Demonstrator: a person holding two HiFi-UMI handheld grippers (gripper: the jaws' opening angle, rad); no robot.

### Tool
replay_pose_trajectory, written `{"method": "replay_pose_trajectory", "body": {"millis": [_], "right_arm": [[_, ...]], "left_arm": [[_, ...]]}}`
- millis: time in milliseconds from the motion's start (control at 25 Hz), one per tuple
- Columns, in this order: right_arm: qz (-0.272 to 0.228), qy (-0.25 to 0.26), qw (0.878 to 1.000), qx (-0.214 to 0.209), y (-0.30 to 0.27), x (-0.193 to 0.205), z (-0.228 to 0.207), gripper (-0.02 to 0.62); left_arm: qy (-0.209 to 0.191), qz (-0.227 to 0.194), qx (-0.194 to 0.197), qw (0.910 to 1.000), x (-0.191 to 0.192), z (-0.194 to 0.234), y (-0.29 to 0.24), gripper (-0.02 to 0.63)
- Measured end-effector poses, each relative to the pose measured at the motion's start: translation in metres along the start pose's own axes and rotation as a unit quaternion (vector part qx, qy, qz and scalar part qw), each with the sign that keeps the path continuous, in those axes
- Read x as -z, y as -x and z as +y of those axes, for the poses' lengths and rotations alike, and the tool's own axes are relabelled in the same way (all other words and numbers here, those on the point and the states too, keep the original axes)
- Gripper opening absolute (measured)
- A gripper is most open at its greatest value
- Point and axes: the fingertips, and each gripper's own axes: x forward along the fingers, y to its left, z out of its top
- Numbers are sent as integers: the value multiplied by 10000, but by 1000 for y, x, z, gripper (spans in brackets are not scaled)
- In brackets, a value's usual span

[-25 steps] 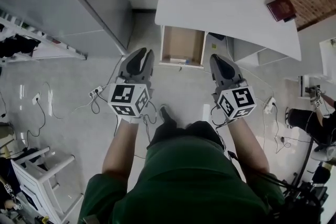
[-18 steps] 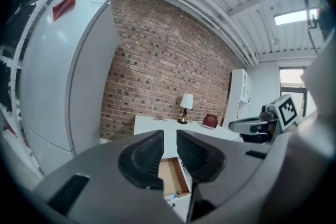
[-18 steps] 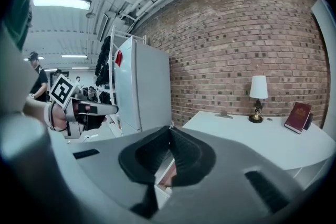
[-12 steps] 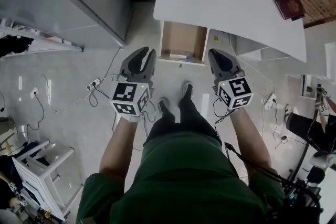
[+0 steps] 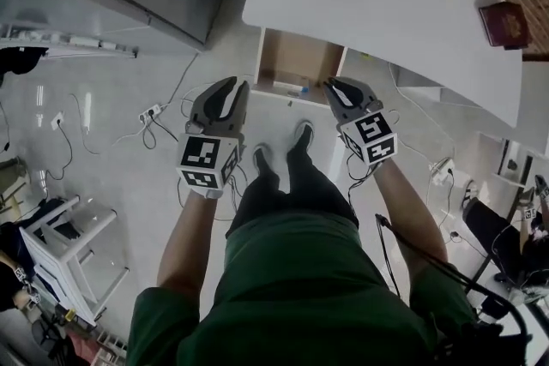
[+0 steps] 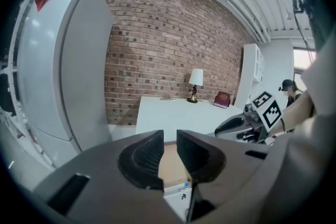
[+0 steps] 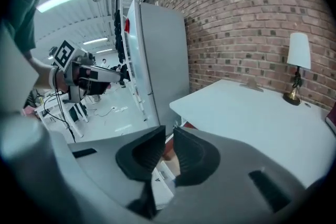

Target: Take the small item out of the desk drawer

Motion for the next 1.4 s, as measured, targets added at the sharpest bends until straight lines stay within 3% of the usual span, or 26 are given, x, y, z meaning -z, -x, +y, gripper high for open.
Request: {"method": "replay_pose_trajectory", "body": {"millis": [200,480,960,1400], "right_arm": [[381,219,9975,-553,-33,35,-11,61],[957,497,9867,-1220,-79,79,4,71],[1908,699,9636,-1736,-151,156,21,74],[2589,938,9378,-2112,-215,213,18,86]], "left_arm": [[-280,131,-152,9994,24,-4,-23,71],[-79,467,-122,9988,65,0,-39,71],[15,1012,391,9941,145,14,-68,71],[356,1259,373,9907,194,42,-82,72]]}}
